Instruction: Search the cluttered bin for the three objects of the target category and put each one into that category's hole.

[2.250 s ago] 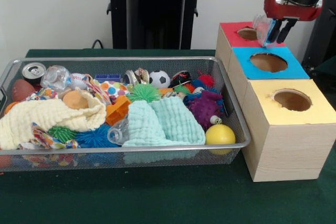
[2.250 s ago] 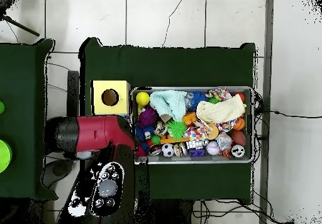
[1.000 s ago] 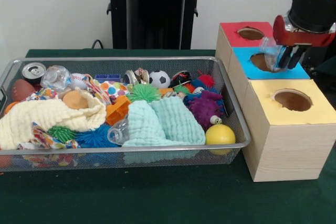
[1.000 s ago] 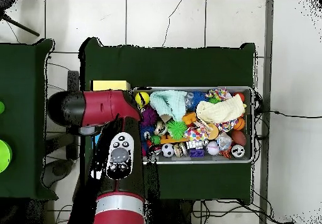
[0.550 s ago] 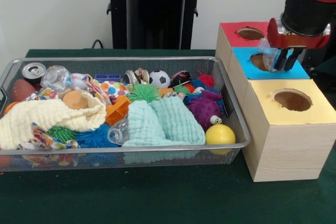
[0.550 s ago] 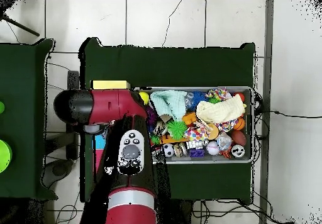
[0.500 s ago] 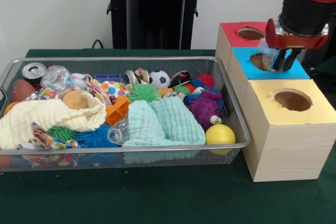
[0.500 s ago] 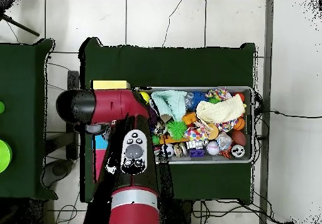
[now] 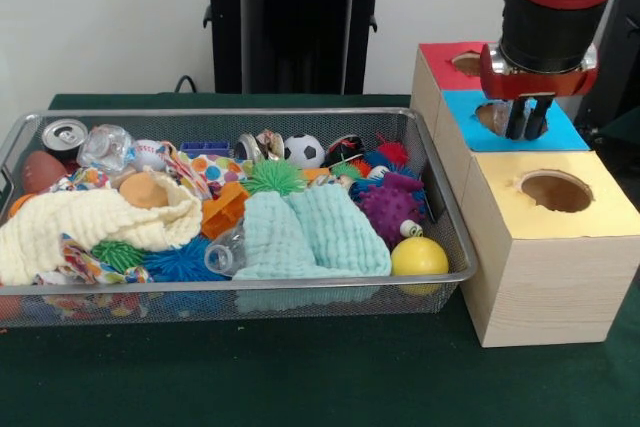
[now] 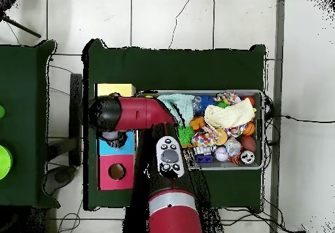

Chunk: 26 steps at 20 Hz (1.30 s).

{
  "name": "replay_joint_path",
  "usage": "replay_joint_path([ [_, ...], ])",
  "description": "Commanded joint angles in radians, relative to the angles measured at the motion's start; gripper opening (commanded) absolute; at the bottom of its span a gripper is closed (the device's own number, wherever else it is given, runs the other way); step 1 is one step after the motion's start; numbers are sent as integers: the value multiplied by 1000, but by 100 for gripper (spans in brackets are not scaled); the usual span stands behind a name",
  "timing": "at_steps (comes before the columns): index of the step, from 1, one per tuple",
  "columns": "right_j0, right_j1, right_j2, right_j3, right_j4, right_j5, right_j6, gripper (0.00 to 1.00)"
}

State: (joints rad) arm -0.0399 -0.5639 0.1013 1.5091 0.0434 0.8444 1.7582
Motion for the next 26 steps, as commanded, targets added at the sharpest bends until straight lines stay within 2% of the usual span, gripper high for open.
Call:
replay_joint_path([
  [1,-114,59,100,163,-199,-210,-229,0],
  [2,-127,54,116,171,-229,-213,-202,100],
  [5,-129,42,114,195,-247,-267,-166,100],
  [12,-152,8,142,249,-299,-279,-98,100],
  [22,-160,-74,168,252,-314,-134,-96,100],
  [26,-161,-144,171,240,-315,-21,-130,100],
])
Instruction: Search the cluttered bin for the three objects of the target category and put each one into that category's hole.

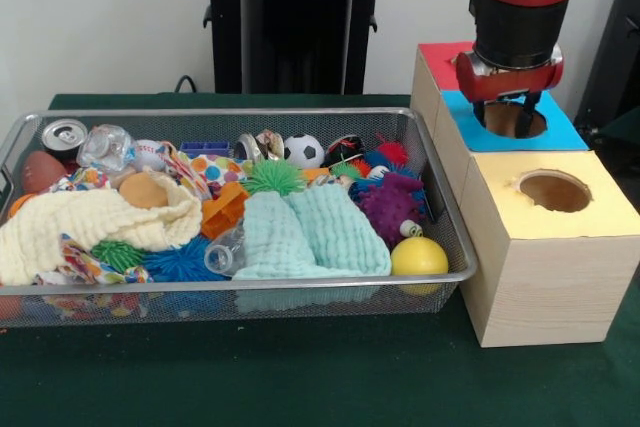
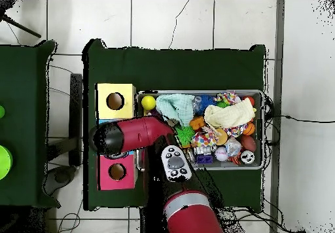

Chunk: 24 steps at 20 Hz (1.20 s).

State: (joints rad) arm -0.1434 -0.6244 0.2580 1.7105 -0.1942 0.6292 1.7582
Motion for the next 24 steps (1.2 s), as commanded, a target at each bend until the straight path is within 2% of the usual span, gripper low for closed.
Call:
replay_joint_path([
  [1,-60,-90,19,33,-81,211,-141,100],
  [2,-62,-96,23,28,-84,228,-152,100],
  [3,-73,-99,34,36,-80,221,-145,0],
  [10,-72,-99,46,10,-90,257,-136,0],
  [16,-94,-120,76,20,-86,243,-131,0],
  [20,-154,-113,99,-8,-107,313,-223,0],
  [24,-224,-74,135,-51,-153,352,-317,0],
])
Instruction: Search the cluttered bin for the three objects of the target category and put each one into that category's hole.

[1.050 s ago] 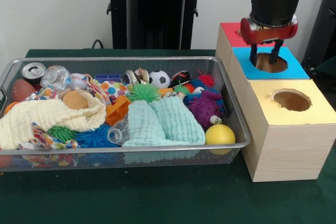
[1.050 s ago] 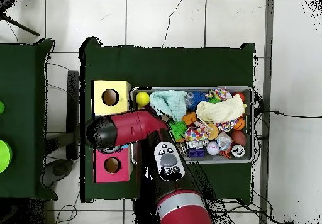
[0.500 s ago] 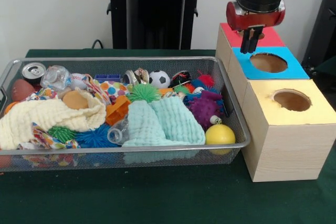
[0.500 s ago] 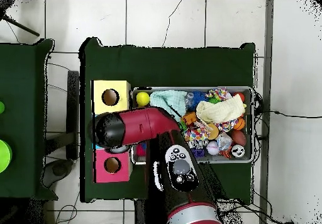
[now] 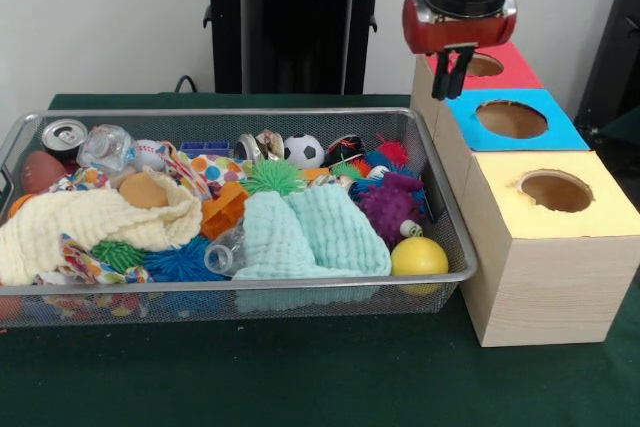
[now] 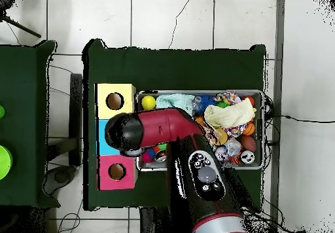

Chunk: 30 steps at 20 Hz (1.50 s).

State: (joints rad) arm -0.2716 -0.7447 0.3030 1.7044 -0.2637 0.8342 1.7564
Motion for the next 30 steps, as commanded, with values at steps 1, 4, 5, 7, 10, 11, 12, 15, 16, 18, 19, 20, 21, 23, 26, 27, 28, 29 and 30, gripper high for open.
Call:
replay_joint_path([
  [1,-113,55,98,-50,-95,150,-330,0],
  [4,-164,82,127,-59,-128,150,-369,0],
  [5,-180,86,135,-58,-138,148,-378,0],
  [7,-215,87,155,-52,-157,151,-401,0],
  [10,-248,102,178,-63,-190,155,-421,0],
  [11,-258,103,184,-61,-199,148,-421,0],
  [12,-264,110,189,-64,-209,136,-415,0],
  [15,-283,119,199,-50,-232,85,-379,0],
  [16,-289,122,204,-44,-237,71,-367,0],
  [18,-296,124,219,-37,-245,45,-343,0],
  [19,-291,128,223,-43,-247,51,-331,0],
  [20,-286,128,224,-47,-249,56,-318,0],
  [21,-280,126,224,-50,-248,56,-299,0],
  [23,-262,118,215,-55,-246,57,-246,0],
  [26,-217,111,168,-80,-226,80,-121,0],
  [27,-203,107,151,-88,-215,89,-81,0],
  [28,-191,106,136,-96,-203,91,-40,0],
  [29,-179,105,120,-105,-191,99,-1,0],
  [30,-168,104,103,-115,-185,104,30,0],
])
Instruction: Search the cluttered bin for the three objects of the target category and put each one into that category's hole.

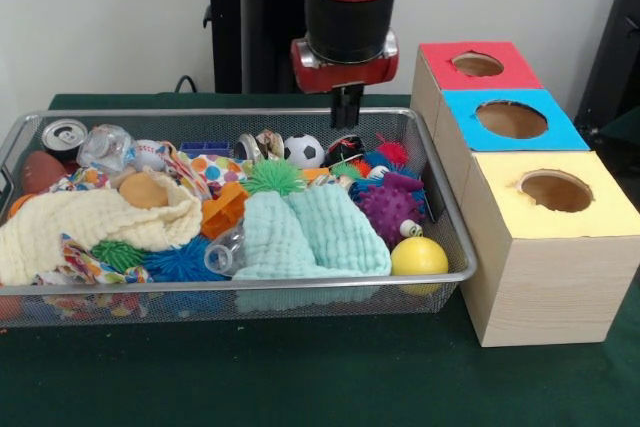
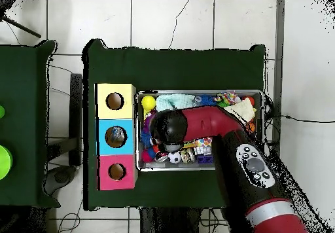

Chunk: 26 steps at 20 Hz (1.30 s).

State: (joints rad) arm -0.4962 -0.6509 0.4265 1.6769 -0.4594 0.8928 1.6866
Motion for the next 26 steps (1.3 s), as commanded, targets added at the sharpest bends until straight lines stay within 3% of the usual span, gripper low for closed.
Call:
replay_joint_path([
  [1,68,13,-40,-101,19,54,129,0],
  [7,134,43,-168,-191,62,16,337,0],
  [11,154,74,-232,-262,87,79,371,0],
  [17,132,122,-228,-284,129,69,269,0],
  [26,156,160,-273,-342,148,88,241,0],
])
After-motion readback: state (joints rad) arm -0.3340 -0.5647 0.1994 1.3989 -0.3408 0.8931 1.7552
